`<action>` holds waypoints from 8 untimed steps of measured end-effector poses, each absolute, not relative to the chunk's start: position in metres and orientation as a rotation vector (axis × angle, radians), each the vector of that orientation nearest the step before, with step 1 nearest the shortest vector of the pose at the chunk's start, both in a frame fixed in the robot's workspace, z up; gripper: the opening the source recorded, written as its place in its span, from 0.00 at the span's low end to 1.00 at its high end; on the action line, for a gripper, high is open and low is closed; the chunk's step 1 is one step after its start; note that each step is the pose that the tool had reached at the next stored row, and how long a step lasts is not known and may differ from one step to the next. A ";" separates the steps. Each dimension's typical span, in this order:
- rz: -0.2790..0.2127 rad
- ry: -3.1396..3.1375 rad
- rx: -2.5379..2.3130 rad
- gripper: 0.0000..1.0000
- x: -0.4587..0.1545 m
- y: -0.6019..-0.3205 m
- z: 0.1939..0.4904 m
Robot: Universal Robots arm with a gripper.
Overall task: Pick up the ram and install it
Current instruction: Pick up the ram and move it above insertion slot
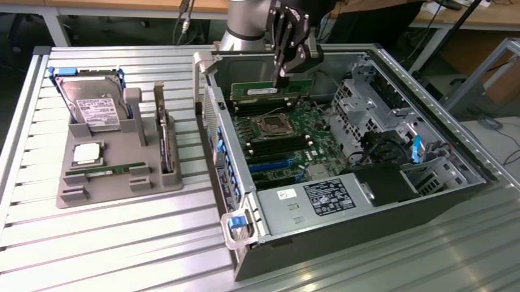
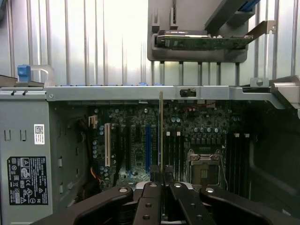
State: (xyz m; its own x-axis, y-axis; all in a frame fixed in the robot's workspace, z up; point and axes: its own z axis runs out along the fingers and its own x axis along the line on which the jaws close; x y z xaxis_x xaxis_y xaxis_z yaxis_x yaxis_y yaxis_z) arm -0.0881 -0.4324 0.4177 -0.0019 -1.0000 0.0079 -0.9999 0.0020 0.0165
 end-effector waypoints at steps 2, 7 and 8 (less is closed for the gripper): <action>-0.010 -2.211 2.207 0.12 -0.086 -0.432 0.418; -0.010 -2.211 2.207 0.12 -0.081 -0.432 0.418; -0.009 -2.211 2.207 0.12 -0.080 -0.432 0.418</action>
